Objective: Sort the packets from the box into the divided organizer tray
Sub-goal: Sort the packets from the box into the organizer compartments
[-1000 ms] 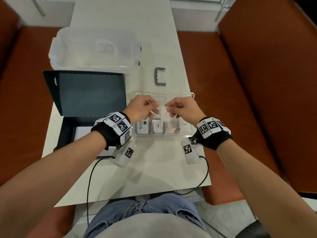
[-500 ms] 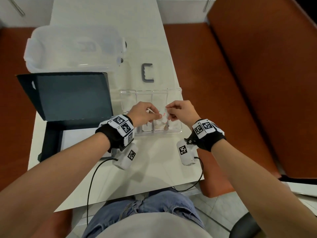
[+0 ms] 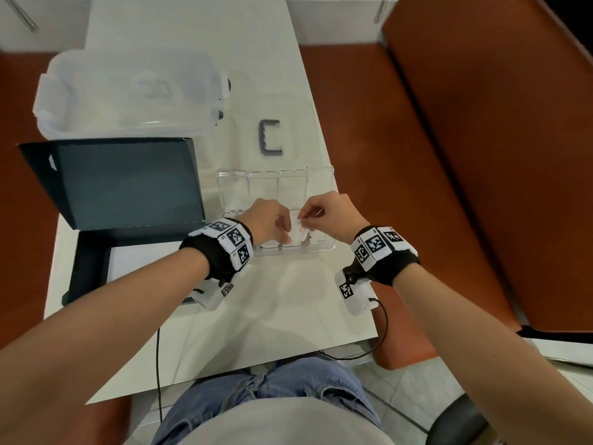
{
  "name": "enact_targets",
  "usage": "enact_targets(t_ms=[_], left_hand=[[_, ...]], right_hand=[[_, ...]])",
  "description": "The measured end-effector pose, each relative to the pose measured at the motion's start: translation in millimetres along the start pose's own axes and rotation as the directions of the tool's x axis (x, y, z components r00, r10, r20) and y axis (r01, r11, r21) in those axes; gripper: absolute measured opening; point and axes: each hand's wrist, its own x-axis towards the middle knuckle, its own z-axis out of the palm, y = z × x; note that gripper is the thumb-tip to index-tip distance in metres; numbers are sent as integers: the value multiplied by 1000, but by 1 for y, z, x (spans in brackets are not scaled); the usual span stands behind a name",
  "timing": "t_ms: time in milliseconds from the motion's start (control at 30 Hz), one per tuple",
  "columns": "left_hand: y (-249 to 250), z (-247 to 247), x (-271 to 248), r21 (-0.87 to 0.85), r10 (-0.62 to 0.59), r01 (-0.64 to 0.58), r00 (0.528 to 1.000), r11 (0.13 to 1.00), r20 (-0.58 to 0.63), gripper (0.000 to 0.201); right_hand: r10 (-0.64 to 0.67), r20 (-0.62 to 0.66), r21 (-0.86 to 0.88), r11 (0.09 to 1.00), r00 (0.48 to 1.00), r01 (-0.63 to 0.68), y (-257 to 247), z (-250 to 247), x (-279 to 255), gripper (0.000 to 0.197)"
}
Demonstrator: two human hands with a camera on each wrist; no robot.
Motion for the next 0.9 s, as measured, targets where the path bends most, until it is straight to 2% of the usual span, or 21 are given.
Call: enact_targets(t_ms=[100, 233, 300, 400, 533, 700, 767, 833, 900], left_hand=[[-2, 9, 2, 64, -8, 6, 999, 998, 40, 23], [-2, 16, 4, 162, -13, 14, 1000, 987, -8, 16], [-3, 16, 5, 144, -6, 9, 1000, 990, -18, 20], [-6, 10, 4, 63, 24, -20, 998, 998, -62, 20], [-12, -5, -2, -73, -2, -9, 987, 997, -160, 15], [-20, -14, -7, -164, -33, -4, 974, 986, -225, 9], [-22, -13, -6, -205, -70, 21, 969, 979, -237, 13], [-23, -12, -6, -318, -123, 48, 968, 947, -219, 23], [-21, -12, -8, -481, -153, 45, 970, 876, -188, 30]], right_hand=[[8, 11, -22, 1000, 1000, -8, 2, 9, -4, 7], [-14, -9, -57, 998, 1000, 13, 1, 19, -9, 10], [-35, -23, -99, 995, 999, 33, 1, 24, -12, 13], [-71, -53, -135, 989, 996, 63, 1, 31, -14, 16], [-130, -90, -149, 982, 987, 116, 3, 34, -13, 16], [-154, -12, -188, 971, 988, 149, 4, 34, -14, 13], [-154, 21, -225, 962, 988, 155, 6, 36, -16, 13], [-146, 29, -254, 956, 989, 148, 8, 39, -17, 12], [-141, 36, -291, 946, 989, 146, 8, 43, -18, 15]])
